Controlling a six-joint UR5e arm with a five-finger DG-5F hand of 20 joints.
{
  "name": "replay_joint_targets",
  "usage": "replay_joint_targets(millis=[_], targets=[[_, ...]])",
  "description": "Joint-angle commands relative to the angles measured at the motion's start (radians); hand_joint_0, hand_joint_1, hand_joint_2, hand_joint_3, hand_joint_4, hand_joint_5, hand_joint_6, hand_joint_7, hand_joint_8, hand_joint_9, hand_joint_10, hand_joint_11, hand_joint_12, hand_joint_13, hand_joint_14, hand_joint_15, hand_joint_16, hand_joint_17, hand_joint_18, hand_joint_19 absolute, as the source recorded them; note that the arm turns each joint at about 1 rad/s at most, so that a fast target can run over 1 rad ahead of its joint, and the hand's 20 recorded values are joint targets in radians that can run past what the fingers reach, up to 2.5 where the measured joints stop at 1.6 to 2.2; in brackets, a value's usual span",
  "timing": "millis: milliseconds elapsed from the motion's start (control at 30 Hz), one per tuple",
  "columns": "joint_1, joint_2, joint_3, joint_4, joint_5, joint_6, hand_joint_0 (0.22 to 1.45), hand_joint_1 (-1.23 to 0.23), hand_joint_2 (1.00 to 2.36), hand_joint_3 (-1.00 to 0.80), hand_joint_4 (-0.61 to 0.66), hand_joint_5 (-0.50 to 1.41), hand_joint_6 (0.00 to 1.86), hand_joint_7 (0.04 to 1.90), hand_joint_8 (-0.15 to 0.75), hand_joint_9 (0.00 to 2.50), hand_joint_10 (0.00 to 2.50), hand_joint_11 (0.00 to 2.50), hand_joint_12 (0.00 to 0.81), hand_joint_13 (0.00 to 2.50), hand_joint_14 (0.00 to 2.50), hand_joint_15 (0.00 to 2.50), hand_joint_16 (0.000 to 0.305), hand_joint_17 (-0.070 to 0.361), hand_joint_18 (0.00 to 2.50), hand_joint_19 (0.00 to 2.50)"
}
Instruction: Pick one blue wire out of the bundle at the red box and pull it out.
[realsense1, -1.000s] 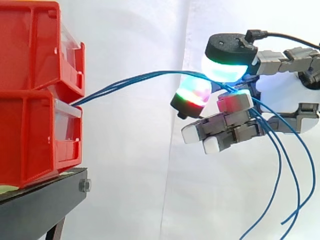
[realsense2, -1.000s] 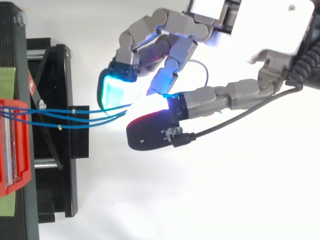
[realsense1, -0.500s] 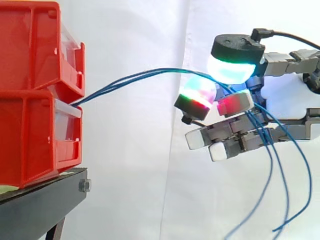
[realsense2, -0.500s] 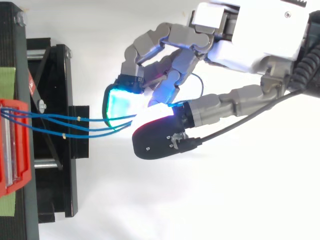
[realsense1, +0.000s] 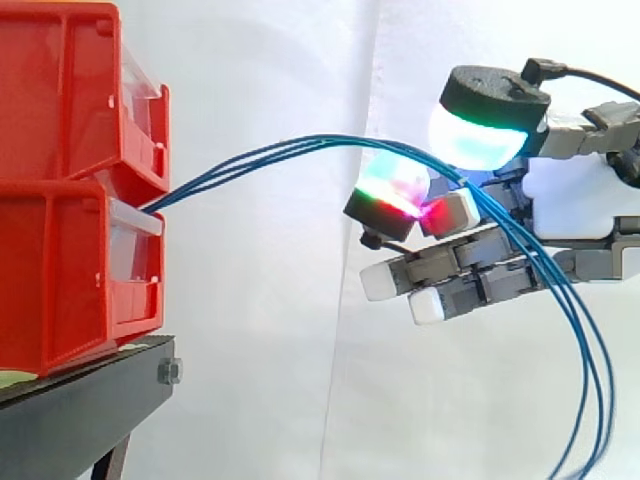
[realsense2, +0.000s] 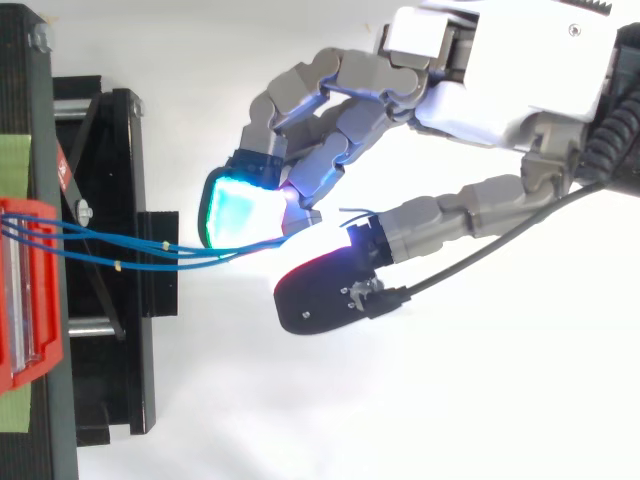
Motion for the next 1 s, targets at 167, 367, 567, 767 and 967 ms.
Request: replay_joint_targets(millis=[167,367,567,767,967], targets=[[0.0,-0.001,0.0,0.0,-0.002,0.001,0.54,-0.77,1.01,-0.37,0.24,-0.07,0.6,1.21,0.268,1.04,0.03,0.83,0.4,0.51,0.02,0.41,0.061,0.137,0.42,0.6],[0.0,0.0,0.0,0.0,-0.004,0.003,0.56,-0.78,1.01,-0.34,0.19,-0.08,0.66,1.15,0.277,1.07,0.03,0.87,0.397,0.52,0.02,0.42,0.06,0.134,0.41,0.61],[0.0,0.0,0.0,0.0,-0.004,0.003,0.57,-0.81,1.01,-0.31,0.17,-0.1,0.74,1.03,0.283,1.06,0.03,0.9,0.396,0.51,0.02,0.41,0.059,0.132,0.42,0.6],[-0.002,0.0,0.0,0.0,-0.004,0.001,0.57,-0.82,1.02,-0.2,0.15,-0.13,0.85,0.91,0.286,1.09,0.03,0.94,0.396,0.52,0.02,0.42,0.058,0.13,0.42,0.61],[-0.002,0.0,0.0,0.0,-0.004,0.0,0.56,-0.81,1.02,-0.12,0.14,-0.12,0.87,0.91,0.306,1.14,0.03,0.95,0.419,0.55,0.02,0.42,0.063,0.141,0.47,0.59]])
